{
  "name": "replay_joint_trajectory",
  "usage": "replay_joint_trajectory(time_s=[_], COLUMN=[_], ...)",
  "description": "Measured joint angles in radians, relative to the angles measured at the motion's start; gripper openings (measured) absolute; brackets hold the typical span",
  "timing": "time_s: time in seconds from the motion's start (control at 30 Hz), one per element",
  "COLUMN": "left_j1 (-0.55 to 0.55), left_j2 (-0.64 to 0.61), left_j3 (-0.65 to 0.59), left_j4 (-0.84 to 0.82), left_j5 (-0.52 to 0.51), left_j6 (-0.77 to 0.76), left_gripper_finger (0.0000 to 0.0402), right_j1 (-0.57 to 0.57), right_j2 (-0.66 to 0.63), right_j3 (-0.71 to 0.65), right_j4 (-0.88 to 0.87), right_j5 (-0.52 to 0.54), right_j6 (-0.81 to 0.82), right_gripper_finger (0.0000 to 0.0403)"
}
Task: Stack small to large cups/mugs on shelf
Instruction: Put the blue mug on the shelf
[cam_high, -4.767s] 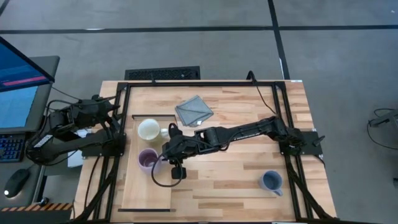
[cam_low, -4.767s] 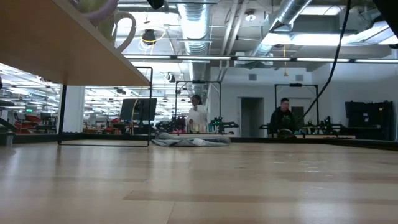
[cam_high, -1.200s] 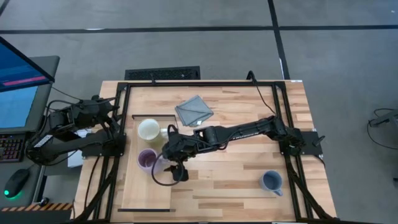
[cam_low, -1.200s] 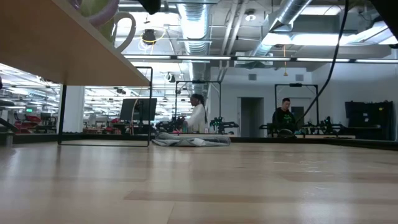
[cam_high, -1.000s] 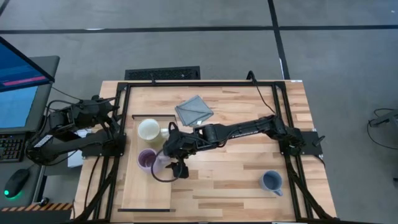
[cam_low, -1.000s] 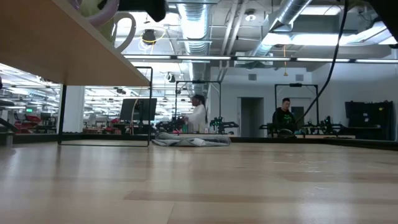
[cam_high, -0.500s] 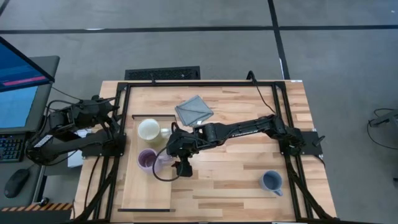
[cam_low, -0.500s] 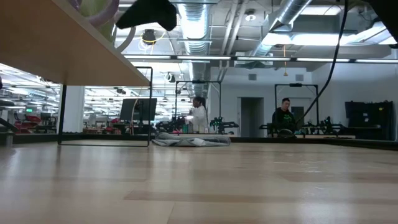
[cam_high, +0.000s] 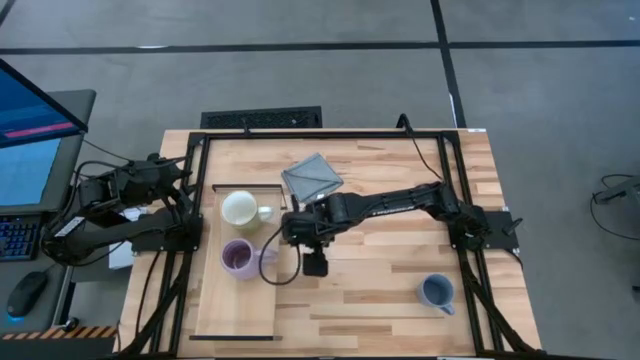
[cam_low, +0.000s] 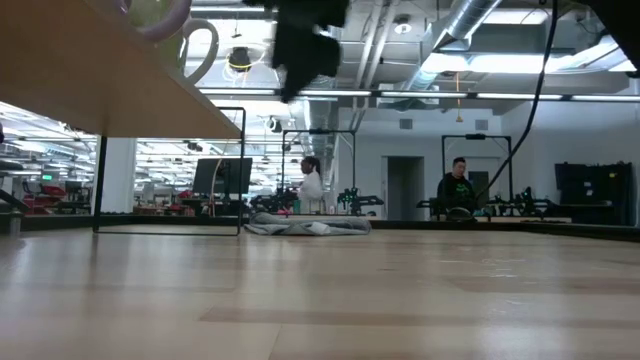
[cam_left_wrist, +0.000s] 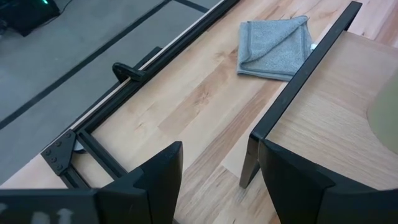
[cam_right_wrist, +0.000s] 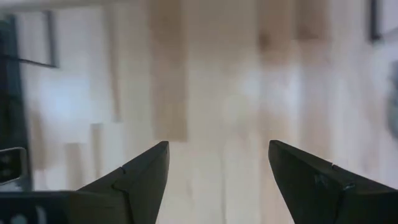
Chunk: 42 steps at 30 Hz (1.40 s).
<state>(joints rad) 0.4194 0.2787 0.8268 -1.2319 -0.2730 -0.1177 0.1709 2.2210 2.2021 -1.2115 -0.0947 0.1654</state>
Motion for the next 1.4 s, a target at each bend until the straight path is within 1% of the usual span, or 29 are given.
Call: replay_joint_trajectory(time_s=[0.17,0.3,0.37,0.43,0.5,0.53,0.7,0.87,0.97,1.07,1.23,1.4], left_j1=[0.000,0.000,0.000,0.000,0.000,0.000,0.000,0.000,0.000,0.000,0.000,0.000], left_j2=[0.000,0.000,0.000,0.000,0.000,0.000,0.000,0.000,0.000,0.000,0.000,0.000], left_j3=[0.000,0.000,0.000,0.000,0.000,0.000,0.000,0.000,0.000,0.000,0.000,0.000], left_j4=[-0.006,-0.013,-0.013,-0.013,-0.013,-0.012,-0.011,-0.011,-0.011,-0.011,-0.011,-0.011], left_j5=[-0.001,0.000,0.000,0.000,0.000,0.000,0.000,-0.001,-0.002,-0.002,-0.002,-0.002], left_j6=[-0.008,-0.008,-0.009,-0.009,-0.009,-0.010,-0.017,-0.019,-0.018,-0.018,-0.018,-0.018], left_gripper_finger=[0.0203,0.0203,0.0203,0.0203,0.0203,0.0203,0.0203,0.0203,0.0203,0.0203,0.0203,0.0203], right_j1=[0.006,0.023,0.035,0.049,0.066,0.076,0.131,0.198,0.243,0.284,0.348,0.402], right_j2=[-0.007,-0.029,-0.051,-0.071,-0.100,-0.113,-0.190,-0.265,-0.298,-0.320,-0.369,-0.437], right_j3=[0.001,0.002,0.000,0.003,-0.001,0.001,0.001,0.002,0.002,0.002,-0.037,-0.130], right_j4=[-0.092,-0.127,-0.167,-0.172,-0.225,-0.213,-0.245,-0.321,-0.341,-0.360,-0.358,-0.360], right_j5=[0.108,0.122,0.125,0.126,0.128,0.134,0.237,0.347,0.428,0.485,0.525,0.568], right_j6=[0.006,-0.009,-0.009,-0.009,-0.008,-0.008,0.025,0.124,0.177,0.240,0.324,0.431], right_gripper_finger=[0.0297,0.0297,0.0297,0.0297,0.0297,0.0297,0.0297,0.0297,0.0297,0.0297,0.0297,0.0297])
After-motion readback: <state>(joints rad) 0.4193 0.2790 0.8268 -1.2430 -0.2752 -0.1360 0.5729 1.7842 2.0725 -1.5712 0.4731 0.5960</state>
